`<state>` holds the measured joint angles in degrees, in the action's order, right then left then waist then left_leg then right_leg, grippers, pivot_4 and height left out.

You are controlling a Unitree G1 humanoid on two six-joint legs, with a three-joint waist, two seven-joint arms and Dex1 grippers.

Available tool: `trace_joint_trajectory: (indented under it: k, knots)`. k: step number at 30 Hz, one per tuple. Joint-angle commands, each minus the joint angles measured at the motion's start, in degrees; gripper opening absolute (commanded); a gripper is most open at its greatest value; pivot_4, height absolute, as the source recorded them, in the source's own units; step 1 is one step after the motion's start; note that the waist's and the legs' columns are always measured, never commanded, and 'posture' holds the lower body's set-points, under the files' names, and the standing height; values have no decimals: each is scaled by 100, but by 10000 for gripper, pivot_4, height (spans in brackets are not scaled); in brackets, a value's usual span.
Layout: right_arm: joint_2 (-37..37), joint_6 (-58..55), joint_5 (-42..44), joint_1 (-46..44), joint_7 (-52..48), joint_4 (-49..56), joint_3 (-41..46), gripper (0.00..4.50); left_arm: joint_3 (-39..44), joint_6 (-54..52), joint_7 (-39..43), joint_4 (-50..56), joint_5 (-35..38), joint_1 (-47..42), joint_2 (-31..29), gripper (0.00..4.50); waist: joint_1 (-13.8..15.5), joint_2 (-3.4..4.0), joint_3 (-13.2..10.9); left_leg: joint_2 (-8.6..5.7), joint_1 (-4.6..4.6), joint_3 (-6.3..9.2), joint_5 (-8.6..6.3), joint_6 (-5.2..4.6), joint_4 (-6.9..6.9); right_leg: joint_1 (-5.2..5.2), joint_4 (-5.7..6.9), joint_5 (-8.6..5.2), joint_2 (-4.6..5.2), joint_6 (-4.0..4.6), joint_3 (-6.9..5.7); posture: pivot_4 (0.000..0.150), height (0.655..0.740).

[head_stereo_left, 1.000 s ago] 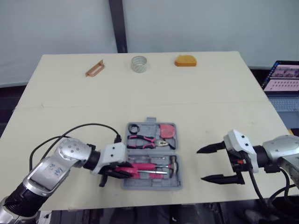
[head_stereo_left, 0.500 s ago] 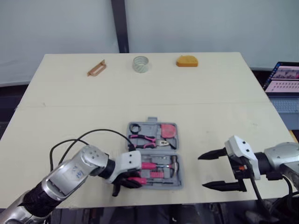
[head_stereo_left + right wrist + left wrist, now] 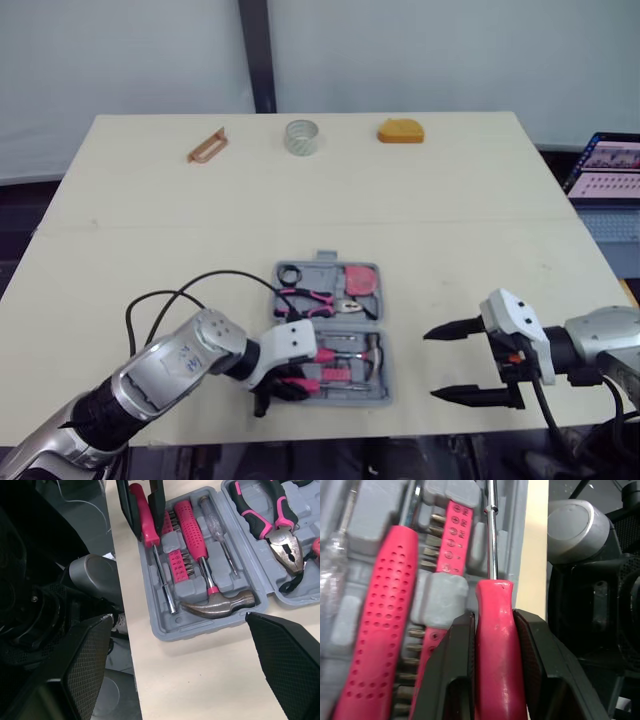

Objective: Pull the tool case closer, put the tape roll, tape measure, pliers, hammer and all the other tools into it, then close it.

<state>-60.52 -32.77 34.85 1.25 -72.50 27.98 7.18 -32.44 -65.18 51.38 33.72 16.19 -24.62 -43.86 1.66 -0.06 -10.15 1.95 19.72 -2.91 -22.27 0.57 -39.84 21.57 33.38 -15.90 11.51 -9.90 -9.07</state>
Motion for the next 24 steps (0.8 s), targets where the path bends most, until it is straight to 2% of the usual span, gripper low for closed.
trace_joint_trajectory:
  k: [1, 24]
  knots:
    - [4, -20, 124, -25, 33, 171, 99, 45000, -40, -15, -21, 200, 90, -149, 26, 6550, 3, 0, 0, 0, 3, 2, 0, 0, -4, 0, 0, 0, 0, 0, -1, 1500, 7400]
    - [111, -145, 223, -94, 287, 295, 44, 45000, -317, 98, -191, -32, 13, -372, 177, 6550, 8, 0, 0, -6, 36, 36, -1, -2, -27, 2, 1, 0, -2, 0, -9, 1500, 7400]
